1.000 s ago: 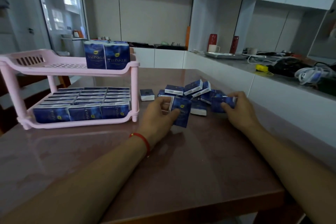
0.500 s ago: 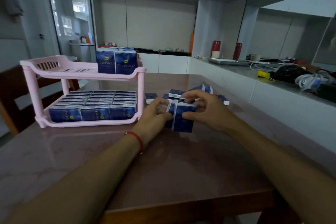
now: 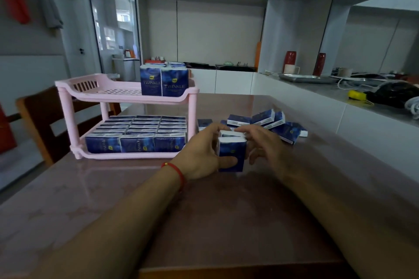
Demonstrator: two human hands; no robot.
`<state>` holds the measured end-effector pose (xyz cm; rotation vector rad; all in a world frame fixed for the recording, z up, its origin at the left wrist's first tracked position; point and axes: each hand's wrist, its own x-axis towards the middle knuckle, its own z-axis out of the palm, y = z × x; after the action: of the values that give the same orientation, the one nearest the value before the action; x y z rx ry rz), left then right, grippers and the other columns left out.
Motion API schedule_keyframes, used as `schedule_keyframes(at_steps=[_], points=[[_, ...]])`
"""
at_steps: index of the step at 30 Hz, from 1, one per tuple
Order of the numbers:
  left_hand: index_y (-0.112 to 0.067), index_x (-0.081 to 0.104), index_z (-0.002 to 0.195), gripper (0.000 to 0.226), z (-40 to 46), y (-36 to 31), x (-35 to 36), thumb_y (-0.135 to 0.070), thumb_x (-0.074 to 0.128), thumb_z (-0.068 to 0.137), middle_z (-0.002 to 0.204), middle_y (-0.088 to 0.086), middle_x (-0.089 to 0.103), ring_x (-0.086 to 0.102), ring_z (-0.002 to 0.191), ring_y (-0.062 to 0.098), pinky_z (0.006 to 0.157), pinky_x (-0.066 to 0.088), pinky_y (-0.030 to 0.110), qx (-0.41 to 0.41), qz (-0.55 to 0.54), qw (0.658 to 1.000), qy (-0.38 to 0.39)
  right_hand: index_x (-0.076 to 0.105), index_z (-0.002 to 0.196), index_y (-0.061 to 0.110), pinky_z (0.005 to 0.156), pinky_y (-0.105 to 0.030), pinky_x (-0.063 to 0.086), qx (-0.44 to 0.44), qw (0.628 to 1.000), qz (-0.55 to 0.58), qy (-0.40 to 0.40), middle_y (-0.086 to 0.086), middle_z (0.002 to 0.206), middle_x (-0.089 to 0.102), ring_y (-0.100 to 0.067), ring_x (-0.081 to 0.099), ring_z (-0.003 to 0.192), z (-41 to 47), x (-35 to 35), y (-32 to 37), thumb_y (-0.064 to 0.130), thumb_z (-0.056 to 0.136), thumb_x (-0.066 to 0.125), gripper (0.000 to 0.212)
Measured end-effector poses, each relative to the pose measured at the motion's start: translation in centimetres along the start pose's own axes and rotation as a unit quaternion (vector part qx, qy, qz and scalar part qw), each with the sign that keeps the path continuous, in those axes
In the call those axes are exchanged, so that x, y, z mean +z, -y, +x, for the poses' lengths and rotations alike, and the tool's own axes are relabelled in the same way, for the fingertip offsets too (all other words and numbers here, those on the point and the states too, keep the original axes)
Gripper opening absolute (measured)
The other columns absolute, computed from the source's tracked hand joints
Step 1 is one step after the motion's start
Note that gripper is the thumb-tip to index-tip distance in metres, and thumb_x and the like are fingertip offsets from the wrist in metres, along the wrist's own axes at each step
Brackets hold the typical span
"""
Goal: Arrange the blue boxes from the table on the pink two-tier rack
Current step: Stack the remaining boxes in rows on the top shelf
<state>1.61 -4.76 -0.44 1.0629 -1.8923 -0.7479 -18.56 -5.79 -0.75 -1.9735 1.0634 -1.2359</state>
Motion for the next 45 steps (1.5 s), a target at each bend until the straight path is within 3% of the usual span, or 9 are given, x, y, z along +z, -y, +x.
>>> schedule_keyframes(at_steps=[3, 6, 10, 13, 17, 23, 32, 40, 45], points=[[-0.025, 0.057, 0.115, 0.052, -0.6, -2.0, -1.3, -0.013, 0.087, 0.074, 0.106, -0.008, 0.07, 0.068, 0.095, 0.006, 0.08, 0.059, 0.025, 0.014, 0.013, 1.0, -0.019, 0.067, 0.106, 0.02, 0.056, -0.042, 0.046, 0.018, 0.996, 0.082, -0.044, -0.01, 0.087, 0.067, -0.028, 0.059, 0.066, 0.0, 0.4, 0.0, 0.049, 0.093, 0.036, 0.044], [-0.016, 0.055, 0.115, 0.049, -2.4, -3.7, -4.3, -0.008, 0.084, 0.077, 0.108, 0.0, 0.069, 0.069, 0.096, 0.011, 0.08, 0.06, 0.029, 0.007, 0.01, 1.0, -0.015, 0.068, 0.107, 0.021, 0.059, -0.045, 0.046, 0.019, 0.999, 0.029, -0.005, -0.014, 0.091, 0.066, -0.027, 0.059, 0.066, -0.1, 0.8, -0.3, 0.05, 0.094, 0.032, 0.048], [-0.013, 0.055, 0.113, 0.046, -5.0, -5.4, -10.8, 0.0, 0.081, 0.077, 0.11, 0.006, 0.07, 0.071, 0.1, 0.017, 0.081, 0.061, 0.034, 0.008, -0.008, 0.997, -0.07, 0.063, 0.114, 0.027, 0.069, -0.026, 0.05, -0.056, 0.996, -0.071, -0.018, 0.013, 0.09, 0.064, -0.007, 0.062, 0.079, 0.1, 2.2, 1.1, 0.042, 0.095, 0.045, 0.03], [-0.015, 0.057, 0.111, 0.043, -4.9, -5.9, -16.0, 0.001, 0.079, 0.078, 0.11, 0.007, 0.074, 0.073, 0.099, 0.02, 0.083, 0.061, 0.034, -0.003, -0.007, 0.988, -0.155, 0.053, 0.127, 0.024, 0.08, -0.03, 0.054, -0.098, 0.976, -0.165, -0.1, 0.012, 0.113, 0.059, -0.006, 0.059, 0.093, 2.1, 4.5, 3.2, 0.019, 0.09, 0.066, 0.04], [-0.012, 0.056, 0.112, 0.045, -3.3, -5.7, -20.8, 0.006, 0.077, 0.077, 0.107, 0.01, 0.073, 0.073, 0.099, 0.024, 0.077, 0.06, 0.029, -0.024, -0.006, 0.979, -0.203, 0.046, 0.134, 0.015, 0.09, -0.036, 0.053, -0.076, 0.969, -0.146, -0.184, -0.005, 0.135, 0.048, -0.02, 0.055, 0.113, 4.4, 7.3, 5.3, 0.013, 0.088, 0.068, 0.051], [-0.007, 0.054, 0.122, 0.052, -0.2, -5.8, -22.1, 0.006, 0.077, 0.078, 0.115, 0.018, 0.069, 0.068, 0.107, 0.035, 0.094, 0.056, 0.053, -0.067, 0.054, 0.986, -0.142, 0.044, 0.139, 0.011, 0.091, -0.025, 0.037, -0.092, 0.961, -0.202, -0.165, -0.01, 0.135, 0.046, -0.023, 0.051, 0.119, 4.0, 9.3, 2.9, 0.022, 0.093, 0.062, 0.05], [-0.011, 0.052, 0.118, 0.051, 2.1, -4.4, -21.4, 0.005, 0.078, 0.078, 0.12, 0.011, 0.061, 0.069, 0.099, 0.023, 0.077, 0.058, 0.027, -0.135, 0.071, 0.987, -0.053, 0.041, 0.141, 0.014, 0.098, -0.032, 0.047, -0.054, 0.973, -0.175, -0.142, -0.009, 0.139, 0.042, -0.022, 0.052, 0.122, 4.0, 8.5, 2.1, 0.013, 0.09, 0.067, 0.057], [-0.026, 0.014, 0.156, 0.103, 2.3, -5.2, -21.2, 0.004, 0.076, 0.079, 0.131, 0.007, 0.053, 0.062, 0.112, 0.025, 0.092, 0.056, 0.035, -0.191, 0.061, 0.979, -0.041, 0.035, 0.146, 0.016, 0.093, -0.024, 0.038, -0.083, 0.975, -0.179, -0.102, -0.005, 0.14, 0.04, -0.018, 0.049, 0.121, 4.1, 9.4, 2.4, 0.021, 0.093, 0.064, 0.06], [-0.007, 0.048, 0.133, 0.053, 2.6, -6.0, -21.2, -0.002, 0.072, 0.085, 0.131, 0.01, 0.064, 0.062, 0.117, 0.027, 0.108, 0.048, 0.04, -0.229, 0.117, 0.966, 0.018, 0.02, 0.156, 0.021, 0.106, -0.025, 0.027, -0.097, 0.977, -0.173, -0.082, 0.0, 0.158, 0.026, -0.016, 0.033, 0.141, 4.3, 9.5, 3.0, 0.028, 0.098, 0.056, 0.068]])
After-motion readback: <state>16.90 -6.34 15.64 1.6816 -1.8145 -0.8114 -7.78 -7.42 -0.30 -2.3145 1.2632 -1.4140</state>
